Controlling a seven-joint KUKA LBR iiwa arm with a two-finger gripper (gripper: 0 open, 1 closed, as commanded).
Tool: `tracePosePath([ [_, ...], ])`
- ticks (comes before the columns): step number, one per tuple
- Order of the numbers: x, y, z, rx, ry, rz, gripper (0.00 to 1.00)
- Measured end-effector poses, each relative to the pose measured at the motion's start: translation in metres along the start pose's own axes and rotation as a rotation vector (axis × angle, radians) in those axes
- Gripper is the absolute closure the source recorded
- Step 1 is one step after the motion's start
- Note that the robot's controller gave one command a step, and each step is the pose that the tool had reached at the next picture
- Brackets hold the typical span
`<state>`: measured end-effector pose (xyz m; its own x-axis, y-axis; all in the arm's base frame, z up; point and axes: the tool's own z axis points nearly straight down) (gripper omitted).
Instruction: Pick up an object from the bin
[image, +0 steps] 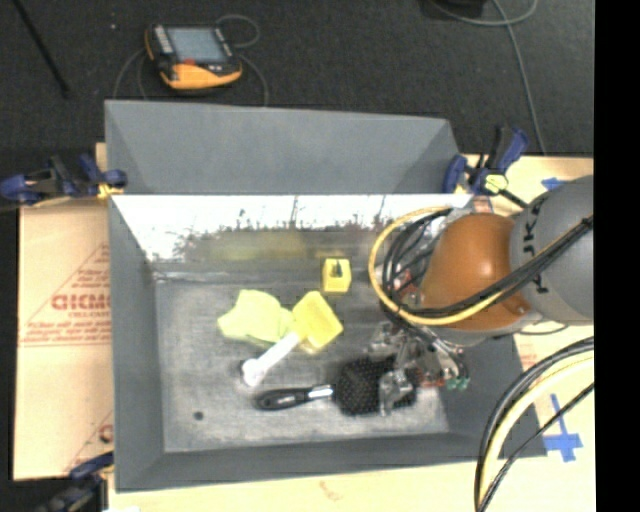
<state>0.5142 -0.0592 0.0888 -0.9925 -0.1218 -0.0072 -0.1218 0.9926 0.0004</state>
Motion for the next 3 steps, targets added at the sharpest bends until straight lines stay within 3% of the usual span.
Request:
tracePosePath([
  [3,0.0,-0.001,-0.029,0.001,0.006,0.0,1.0],
])
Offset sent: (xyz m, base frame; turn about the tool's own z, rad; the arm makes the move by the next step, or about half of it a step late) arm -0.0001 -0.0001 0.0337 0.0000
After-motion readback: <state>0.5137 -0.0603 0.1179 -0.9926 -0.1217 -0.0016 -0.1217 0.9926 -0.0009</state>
